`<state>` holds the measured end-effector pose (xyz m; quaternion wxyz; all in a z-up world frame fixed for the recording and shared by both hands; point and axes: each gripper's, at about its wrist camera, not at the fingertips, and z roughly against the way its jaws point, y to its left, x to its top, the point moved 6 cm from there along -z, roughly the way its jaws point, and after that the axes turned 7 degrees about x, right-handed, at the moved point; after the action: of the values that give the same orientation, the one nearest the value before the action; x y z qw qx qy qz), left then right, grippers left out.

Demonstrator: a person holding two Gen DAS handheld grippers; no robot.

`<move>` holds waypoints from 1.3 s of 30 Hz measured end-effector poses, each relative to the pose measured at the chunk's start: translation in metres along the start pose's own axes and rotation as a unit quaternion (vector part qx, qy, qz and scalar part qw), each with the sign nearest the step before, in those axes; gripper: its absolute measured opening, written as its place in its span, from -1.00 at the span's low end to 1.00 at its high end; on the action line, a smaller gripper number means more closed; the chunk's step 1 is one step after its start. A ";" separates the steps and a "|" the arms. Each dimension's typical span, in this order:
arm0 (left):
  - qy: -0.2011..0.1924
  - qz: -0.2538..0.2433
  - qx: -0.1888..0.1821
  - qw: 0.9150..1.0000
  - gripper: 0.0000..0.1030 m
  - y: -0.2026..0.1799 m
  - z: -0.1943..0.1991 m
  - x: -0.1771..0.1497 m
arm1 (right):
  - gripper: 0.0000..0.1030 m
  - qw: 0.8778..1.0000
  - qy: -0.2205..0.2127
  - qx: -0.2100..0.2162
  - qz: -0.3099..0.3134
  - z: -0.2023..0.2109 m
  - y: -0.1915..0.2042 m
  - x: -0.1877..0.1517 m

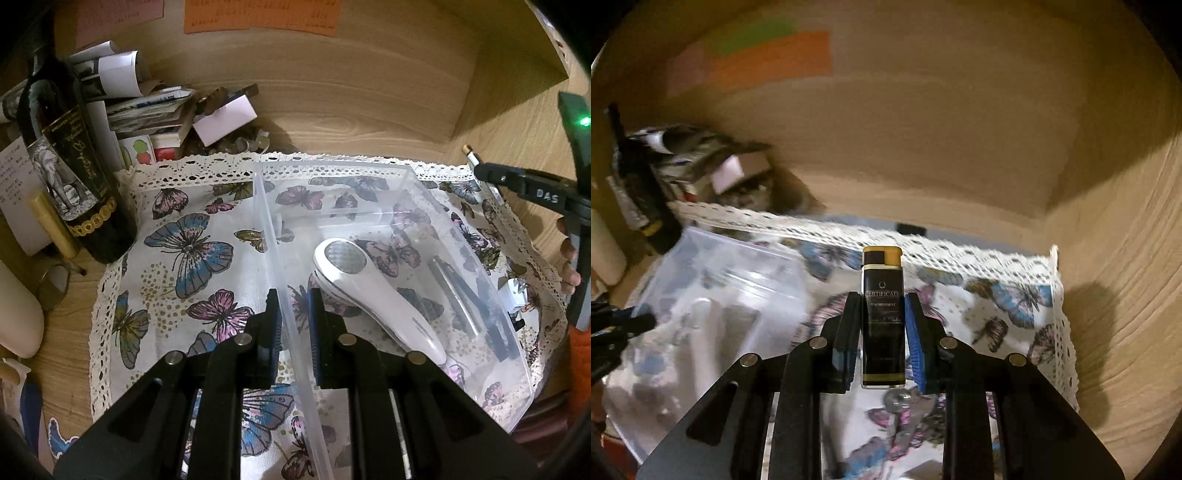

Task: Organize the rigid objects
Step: 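Lower the black bottle into the box beside the white device, release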

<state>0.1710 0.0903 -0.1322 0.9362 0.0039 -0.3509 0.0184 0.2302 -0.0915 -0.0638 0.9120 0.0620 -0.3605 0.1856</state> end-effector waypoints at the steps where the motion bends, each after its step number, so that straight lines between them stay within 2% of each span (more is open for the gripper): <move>1: 0.000 0.001 -0.001 1.000 -0.73 0.000 0.001 0.000 | -0.58 1.000 -0.004 0.003 0.004 -0.002 0.005 0.003; 13: -0.003 0.011 -0.005 1.000 -0.80 0.002 0.004 -0.002 | -0.58 0.998 -0.026 0.053 0.039 0.012 0.063 0.005; 20: -0.007 0.011 -0.006 1.000 -0.80 0.002 0.005 -0.003 | -0.58 0.995 -0.005 0.079 0.058 0.001 0.092 -0.003; 28: -0.009 0.010 -0.008 1.000 -0.80 0.003 0.005 -0.003 | -0.58 0.993 0.026 0.077 0.080 -0.025 0.113 -0.011; 39: -0.009 0.009 -0.011 1.000 -0.80 0.002 0.005 -0.003 | -0.58 0.989 0.082 0.080 0.090 -0.059 0.121 -0.031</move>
<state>0.1652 0.0923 -0.1304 0.9327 -0.0095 -0.3598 0.0233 0.2005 0.0257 -0.1310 0.9102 0.0866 -0.2728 0.2993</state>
